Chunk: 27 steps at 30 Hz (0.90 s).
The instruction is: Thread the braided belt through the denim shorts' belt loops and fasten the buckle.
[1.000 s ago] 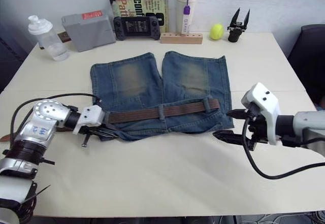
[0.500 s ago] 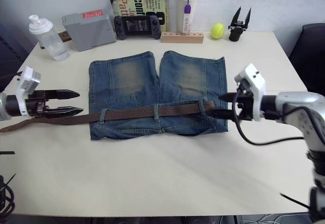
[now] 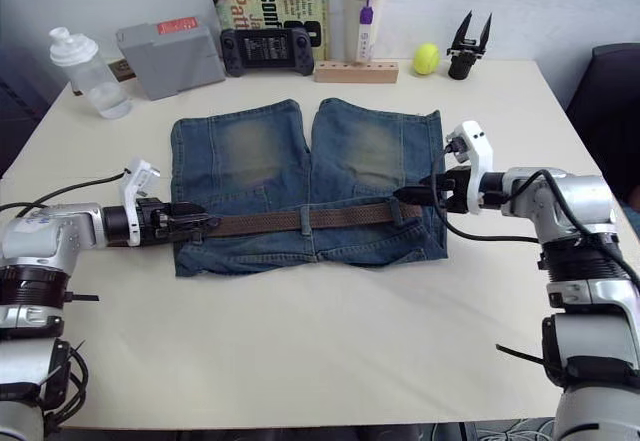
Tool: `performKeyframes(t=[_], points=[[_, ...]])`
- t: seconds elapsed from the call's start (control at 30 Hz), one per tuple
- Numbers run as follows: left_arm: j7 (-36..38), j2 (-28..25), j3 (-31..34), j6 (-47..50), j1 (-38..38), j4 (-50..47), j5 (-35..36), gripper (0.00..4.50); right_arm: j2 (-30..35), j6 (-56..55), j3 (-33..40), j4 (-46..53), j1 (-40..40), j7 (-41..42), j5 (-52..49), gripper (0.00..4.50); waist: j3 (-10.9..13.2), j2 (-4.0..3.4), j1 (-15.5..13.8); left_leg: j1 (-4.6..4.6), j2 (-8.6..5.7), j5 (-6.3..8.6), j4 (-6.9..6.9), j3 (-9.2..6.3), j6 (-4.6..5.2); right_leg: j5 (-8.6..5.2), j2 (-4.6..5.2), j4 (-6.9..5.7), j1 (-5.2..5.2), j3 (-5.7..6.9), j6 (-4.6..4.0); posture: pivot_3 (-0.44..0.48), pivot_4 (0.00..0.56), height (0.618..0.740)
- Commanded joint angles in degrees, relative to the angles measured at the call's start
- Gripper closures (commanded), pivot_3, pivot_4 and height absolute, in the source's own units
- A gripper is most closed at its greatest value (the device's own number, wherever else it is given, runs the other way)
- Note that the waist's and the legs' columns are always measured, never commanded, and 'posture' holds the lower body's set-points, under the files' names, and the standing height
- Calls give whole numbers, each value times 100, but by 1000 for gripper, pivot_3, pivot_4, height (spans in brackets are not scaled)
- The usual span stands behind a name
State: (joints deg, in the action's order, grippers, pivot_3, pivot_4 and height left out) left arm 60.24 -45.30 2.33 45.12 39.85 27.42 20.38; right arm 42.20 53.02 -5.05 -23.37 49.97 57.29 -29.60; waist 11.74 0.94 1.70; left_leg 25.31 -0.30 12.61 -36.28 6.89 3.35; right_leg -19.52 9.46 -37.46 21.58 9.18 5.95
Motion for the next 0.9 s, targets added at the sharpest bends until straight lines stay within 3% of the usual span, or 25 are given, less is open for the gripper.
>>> performKeyframes(t=[0.03,0.13,0.27,0.3,0.4,0.43,0.57,0.63,0.73,0.83,0.9], points=[[203,-18,-27,148,63,-74,66,63,-118,-243,-28,-311,89,375,148,0,0,0,-4,0,0,0,0,0,0,0,1,0,1,-2,0,0,150,697],[355,-51,-76,117,150,-53,38,830,-130,-650,-159,-365,-55,708,355,801,0,0,-5,0,-1,0,-1,1,0,0,2,0,1,-1,0,0,150,697],[850,-237,-197,-140,42,-297,36,2498,-38,-1882,-374,97,-503,1236,800,2563,0,0,-13,2,-2,0,-1,-2,0,0,2,1,0,0,0,0,150,697],[961,-294,-240,-290,-6,-357,-14,3144,-22,-2122,-343,170,-581,1343,842,3260,0,0,-11,2,-2,0,-1,-1,-1,0,2,2,0,0,0,0,150,697],[1227,-433,-182,-489,-74,-568,52,4279,61,-2384,-69,384,-749,1319,845,4394,0,0,-9,0,-2,0,-1,2,-1,0,2,1,1,0,0,0,150,697],[1343,-506,-147,-630,-119,-673,69,4471,154,-2501,-12,493,-850,1286,904,4497,0,0,-9,0,-2,0,-1,2,-2,0,2,1,1,-1,0,0,150,697],[1994,-836,45,-1247,-479,-1202,241,4471,693,-2917,158,1395,-1481,1073,1239,4497,1,-1,-16,2,-1,0,2,0,-2,0,10,4,2,-4,0,0,150,697],[2477,-1199,-29,-1499,-910,-1630,253,4471,922,-2608,650,2401,-2055,1024,825,4497,1,-2,-20,7,-1,0,3,-4,-3,0,17,9,4,-4,0,0,150,697],[3045,-1575,-57,-1359,-1456,-2331,603,4471,1350,-3014,1476,3739,-3254,1495,417,4497,2,-4,-36,7,0,1,7,-7,-4,0,24,17,2,-3,0,0,150,697],[3226,-2022,-229,-1130,-1828,-2914,1279,4471,1645,-2220,2227,4684,-4136,1744,-555,4497,4,-7,-62,-3,3,2,10,-14,-3,1,26,47,-16,-3,1,0,150,697],[3226,-2289,-497,-1233,-1965,-3099,1536,4471,1684,-2174,2375,5154,-4645,1719,-692,4497,4,-7,-64,-14,5,8,11,-22,0,1,34,50,-24,-2,2,0,150,697]])
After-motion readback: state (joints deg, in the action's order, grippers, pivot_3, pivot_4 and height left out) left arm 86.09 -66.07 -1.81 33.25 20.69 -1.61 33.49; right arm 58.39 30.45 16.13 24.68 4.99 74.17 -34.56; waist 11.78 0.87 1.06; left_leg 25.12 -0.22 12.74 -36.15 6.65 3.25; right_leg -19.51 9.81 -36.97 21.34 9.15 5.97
